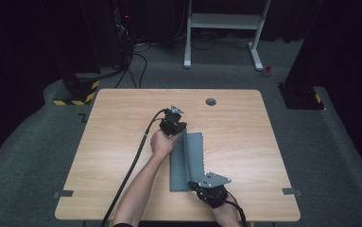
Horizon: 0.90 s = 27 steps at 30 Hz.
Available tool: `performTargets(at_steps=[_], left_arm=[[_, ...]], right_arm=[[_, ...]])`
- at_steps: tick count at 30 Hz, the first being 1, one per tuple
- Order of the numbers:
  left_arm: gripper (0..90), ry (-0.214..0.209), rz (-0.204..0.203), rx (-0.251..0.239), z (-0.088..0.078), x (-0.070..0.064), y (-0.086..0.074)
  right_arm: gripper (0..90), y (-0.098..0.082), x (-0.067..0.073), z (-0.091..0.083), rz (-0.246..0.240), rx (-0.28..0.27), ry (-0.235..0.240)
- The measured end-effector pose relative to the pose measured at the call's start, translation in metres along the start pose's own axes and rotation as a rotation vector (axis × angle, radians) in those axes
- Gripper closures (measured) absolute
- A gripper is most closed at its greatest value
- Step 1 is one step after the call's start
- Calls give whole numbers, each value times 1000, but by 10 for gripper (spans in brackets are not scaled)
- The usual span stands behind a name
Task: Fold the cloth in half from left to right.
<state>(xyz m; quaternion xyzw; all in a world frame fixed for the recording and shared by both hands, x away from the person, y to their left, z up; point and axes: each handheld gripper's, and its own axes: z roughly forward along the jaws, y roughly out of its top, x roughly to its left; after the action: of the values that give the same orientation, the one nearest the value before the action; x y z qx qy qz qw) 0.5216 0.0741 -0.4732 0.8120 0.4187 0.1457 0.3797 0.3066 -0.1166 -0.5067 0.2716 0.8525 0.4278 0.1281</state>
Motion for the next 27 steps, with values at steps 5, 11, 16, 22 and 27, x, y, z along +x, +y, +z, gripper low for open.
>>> performTargets(at_steps=[5,11,16,22,27], left_arm=[[900,1,5,-8,0,-3,3],[900,0,14,-2,3,-6,5],[900,-9,16,4,8,-11,5],[900,6,46,29,15,-17,6],[900,6,55,37,21,-22,6]], right_arm=[[900,-1,-3,-4,8,-13,-3],[900,-4,-5,-7,23,-14,-8],[900,-7,-7,-9,28,-11,-8],[900,-13,-9,-11,54,-5,-13],[900,-18,-12,-12,82,-9,-8]])
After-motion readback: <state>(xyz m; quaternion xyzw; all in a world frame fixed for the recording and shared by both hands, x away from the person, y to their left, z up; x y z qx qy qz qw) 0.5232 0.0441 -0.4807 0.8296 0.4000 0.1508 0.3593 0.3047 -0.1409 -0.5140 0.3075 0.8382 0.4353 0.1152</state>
